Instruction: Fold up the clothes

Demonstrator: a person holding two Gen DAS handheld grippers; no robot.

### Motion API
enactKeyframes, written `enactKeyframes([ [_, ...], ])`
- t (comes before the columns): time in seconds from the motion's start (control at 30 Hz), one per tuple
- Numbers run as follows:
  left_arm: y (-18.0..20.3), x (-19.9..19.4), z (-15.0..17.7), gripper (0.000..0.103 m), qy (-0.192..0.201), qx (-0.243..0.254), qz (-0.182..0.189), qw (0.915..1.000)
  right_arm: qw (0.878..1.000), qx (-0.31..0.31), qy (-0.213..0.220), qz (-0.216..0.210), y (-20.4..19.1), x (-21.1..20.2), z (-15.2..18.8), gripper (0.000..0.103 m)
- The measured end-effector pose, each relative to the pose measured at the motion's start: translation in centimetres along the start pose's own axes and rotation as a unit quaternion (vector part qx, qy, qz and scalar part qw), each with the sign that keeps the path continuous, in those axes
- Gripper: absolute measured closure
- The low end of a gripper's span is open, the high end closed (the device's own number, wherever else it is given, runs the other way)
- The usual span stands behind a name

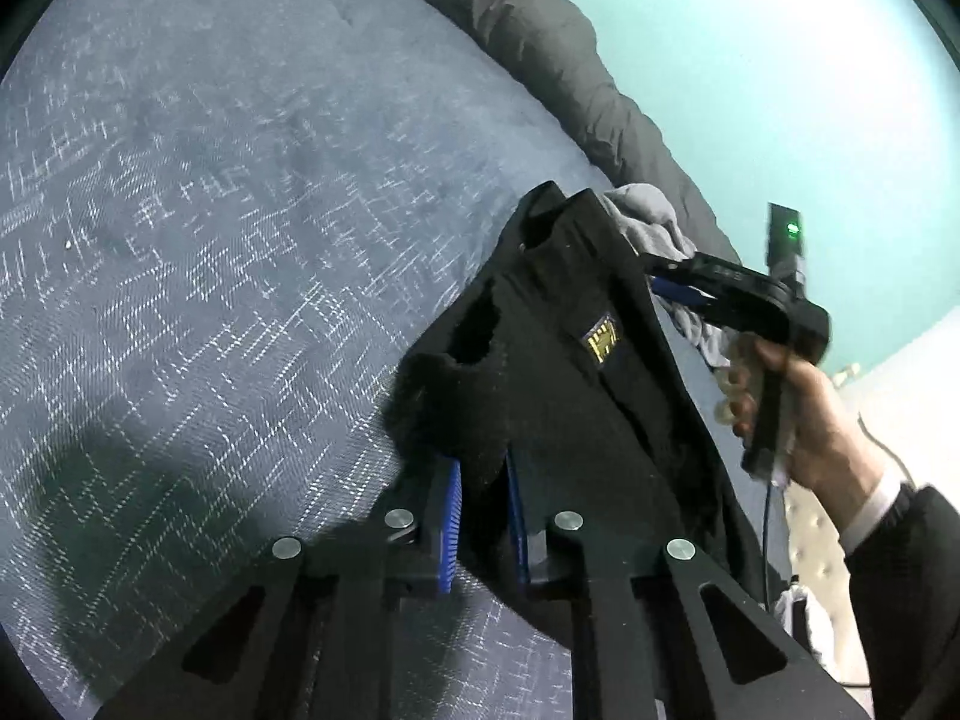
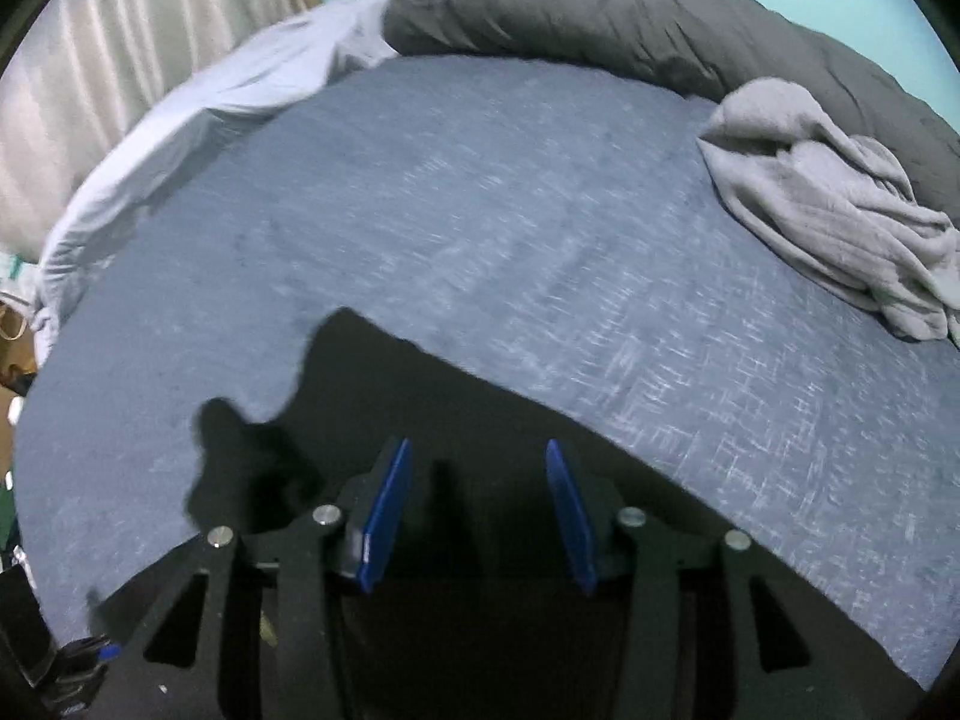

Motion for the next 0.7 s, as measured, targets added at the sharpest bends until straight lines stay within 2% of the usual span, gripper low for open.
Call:
enactKeyframes([
  [0.07,-0.2,-0.1,0.0,0.090,0.000,0.000,-0.001,1.0000,1.000,-0.008,-0.010,0.003,-0.1,1.2,0.0,0.048],
  [0.3,-0.5,0.1,0.2,0.090,-0.004,0.007,-0.009,0.9999,0.993,-0.115,-0.024,0.013,-3.6,5.4,-0.3,0.047],
  [0.4,-0.6,0.2,0.3,0.090,-0.006,0.011,-0.013,0.9998,0.989,-0.144,-0.043,0.018,-4.0,6.7,0.0,0.047],
  [0.43,-0.6,0.3,0.4,0.090,-0.006,0.012,-0.014,0.9998,0.987,-0.150,-0.047,0.016,-4.1,7.0,0.1,0.056],
  [0.47,-0.6,0.3,0.4,0.090,-0.007,0.013,-0.015,0.9998,0.986,-0.157,-0.047,0.010,-4.3,7.1,0.2,0.071],
  [0.5,-0.7,0.3,0.5,0.090,-0.007,0.014,-0.016,0.9997,0.986,-0.164,-0.044,0.006,-4.6,7.1,0.2,0.079],
  [0.53,-0.7,0.3,0.5,0.090,-0.008,0.015,-0.017,0.9997,0.985,-0.170,-0.041,0.006,-4.7,7.1,0.2,0.094],
  [0.57,-0.7,0.3,0.6,0.090,-0.007,0.015,-0.018,0.9997,0.984,-0.175,-0.037,0.014,-4.8,7.0,0.1,0.099],
  [0.7,-0.8,0.1,0.8,0.091,-0.006,0.015,-0.020,0.9997,0.988,-0.148,0.009,0.038,-3.5,5.6,-2.3,0.100],
])
Point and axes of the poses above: each gripper's, at about its wrist camera, not at the fingertips, and x roughly the way its jaws point, y to its right, z to its underside, the point moved 6 cm from there along x, roughly the way its jaws point, and after that the axes turned 14 degrees about y, right-handed, at the moved point
